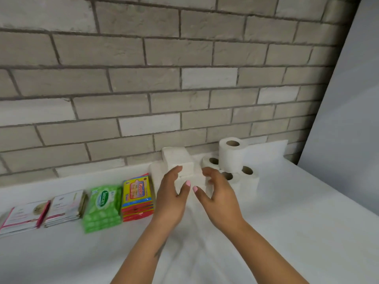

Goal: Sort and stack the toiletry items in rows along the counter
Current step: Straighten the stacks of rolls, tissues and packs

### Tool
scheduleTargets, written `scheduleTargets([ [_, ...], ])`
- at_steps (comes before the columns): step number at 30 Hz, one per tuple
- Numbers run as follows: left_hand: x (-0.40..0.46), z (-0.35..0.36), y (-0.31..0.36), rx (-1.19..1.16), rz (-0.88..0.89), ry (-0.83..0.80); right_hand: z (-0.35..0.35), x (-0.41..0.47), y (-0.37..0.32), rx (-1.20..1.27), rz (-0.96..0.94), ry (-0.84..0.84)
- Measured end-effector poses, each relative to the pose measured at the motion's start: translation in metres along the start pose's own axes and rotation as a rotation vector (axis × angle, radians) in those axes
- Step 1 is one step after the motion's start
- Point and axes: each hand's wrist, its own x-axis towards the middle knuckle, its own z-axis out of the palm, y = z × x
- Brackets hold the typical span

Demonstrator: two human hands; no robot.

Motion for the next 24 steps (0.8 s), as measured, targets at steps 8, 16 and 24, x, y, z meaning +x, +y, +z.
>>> scheduleTargets([
  [8, 0.043, 0.094, 0.020, 0.312, -0.015, -0.111, -0.079, 0.054, 0.091, -0.018, 0.067, 0.022],
  [16, 0.103, 0.133, 0.016, 0.645, -0.111, -0.292, -0.107, 0.125, 0.171, -0.141, 0.181, -0.153],
  [24, 0.145, 0.156, -0.002, 1.146, -0.126, -0.550, -0.092, 0.191, 0.212, -0.216, 0.305, -0.585],
])
